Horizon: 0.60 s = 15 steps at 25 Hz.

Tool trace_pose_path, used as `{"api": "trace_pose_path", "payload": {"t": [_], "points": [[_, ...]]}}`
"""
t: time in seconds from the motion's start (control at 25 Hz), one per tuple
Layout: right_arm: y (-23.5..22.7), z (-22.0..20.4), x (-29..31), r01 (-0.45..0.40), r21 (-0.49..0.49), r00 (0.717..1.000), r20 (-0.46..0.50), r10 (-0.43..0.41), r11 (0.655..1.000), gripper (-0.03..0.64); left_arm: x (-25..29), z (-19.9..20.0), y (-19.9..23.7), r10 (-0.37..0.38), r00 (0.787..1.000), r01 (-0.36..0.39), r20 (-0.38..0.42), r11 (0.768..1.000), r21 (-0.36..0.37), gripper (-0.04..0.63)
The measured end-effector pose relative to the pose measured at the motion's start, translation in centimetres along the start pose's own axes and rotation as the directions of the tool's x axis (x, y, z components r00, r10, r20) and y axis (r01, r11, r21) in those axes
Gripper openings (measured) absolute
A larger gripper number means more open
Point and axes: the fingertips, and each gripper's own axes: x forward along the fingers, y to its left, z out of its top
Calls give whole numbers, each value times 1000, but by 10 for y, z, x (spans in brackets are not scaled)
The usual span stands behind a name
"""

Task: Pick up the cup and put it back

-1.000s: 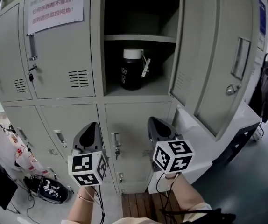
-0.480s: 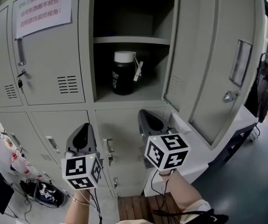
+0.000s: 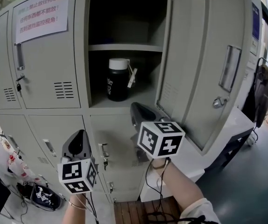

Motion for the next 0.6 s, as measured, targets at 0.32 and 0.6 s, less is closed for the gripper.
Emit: {"api": "trace_pose_path", "payload": {"t": [0.32,0.6], "points": [[10,18,17,-34,-55,999,-18,33,998,100,-7,-3,8,22,1000,-22,-8,1000,8,8],[19,24,46,-44,-114,995,-91,34,992,169,-9,-9,16,27,1000,-27,-10,1000,6,8]]}}
